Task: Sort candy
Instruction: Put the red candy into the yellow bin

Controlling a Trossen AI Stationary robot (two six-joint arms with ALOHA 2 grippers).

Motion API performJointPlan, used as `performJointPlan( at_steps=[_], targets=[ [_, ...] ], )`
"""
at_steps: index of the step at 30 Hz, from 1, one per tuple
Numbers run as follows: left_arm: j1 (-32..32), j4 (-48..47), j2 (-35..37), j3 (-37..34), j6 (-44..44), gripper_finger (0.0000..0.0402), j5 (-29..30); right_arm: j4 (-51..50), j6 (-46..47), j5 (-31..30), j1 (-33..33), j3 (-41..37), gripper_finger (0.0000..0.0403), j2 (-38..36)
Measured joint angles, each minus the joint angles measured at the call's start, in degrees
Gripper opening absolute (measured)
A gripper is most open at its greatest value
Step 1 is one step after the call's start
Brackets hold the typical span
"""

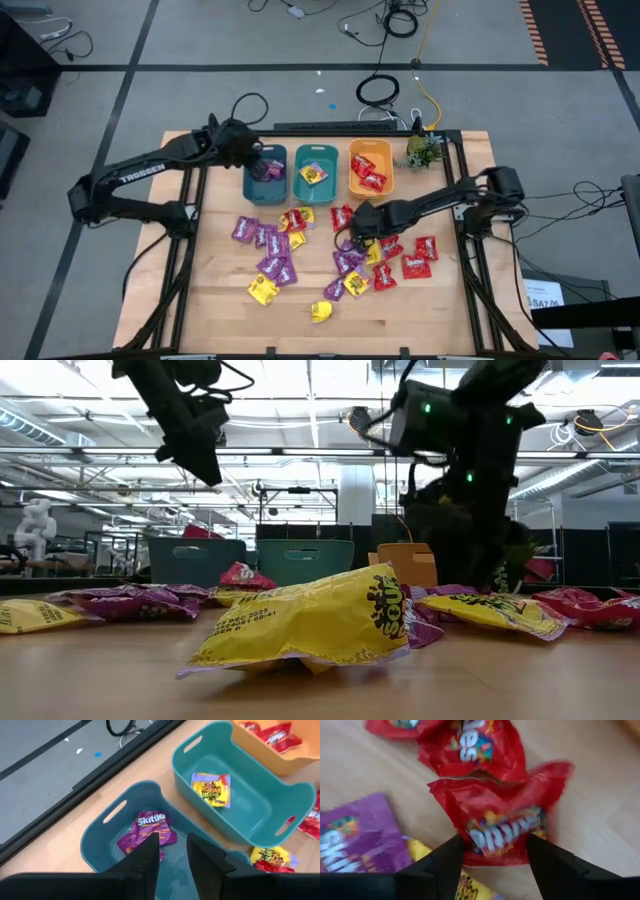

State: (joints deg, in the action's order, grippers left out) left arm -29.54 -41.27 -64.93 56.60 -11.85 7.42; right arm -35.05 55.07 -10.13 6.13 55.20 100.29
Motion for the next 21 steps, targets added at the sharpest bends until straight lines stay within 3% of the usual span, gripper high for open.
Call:
performJointPlan(
  at_steps=[3,10,16,21],
  targets=[
    [0.0,0.0,1.6,0.0,-2.3,0.0109,-0.2,0.3,0.0,0.7,0.0,0.3,0.0174,1.9],
    [0.0,0.0,4.7,0.0,-4.9,0.0109,-0.2,-0.3,-1.4,2.1,1.5,-0.1,0.0018,-0.3],
    [0.0,0.0,5.8,0.0,-4.9,0.0109,-0.2,-5.1,1.6,3.3,2.0,-0.2,0.0027,-9.7],
    [0.0,0.0,5.8,0.0,-4.3,0.0109,-0.2,-5.4,2.3,-1.0,2.3,-0.2,0.0007,-19.3]
  ],
)
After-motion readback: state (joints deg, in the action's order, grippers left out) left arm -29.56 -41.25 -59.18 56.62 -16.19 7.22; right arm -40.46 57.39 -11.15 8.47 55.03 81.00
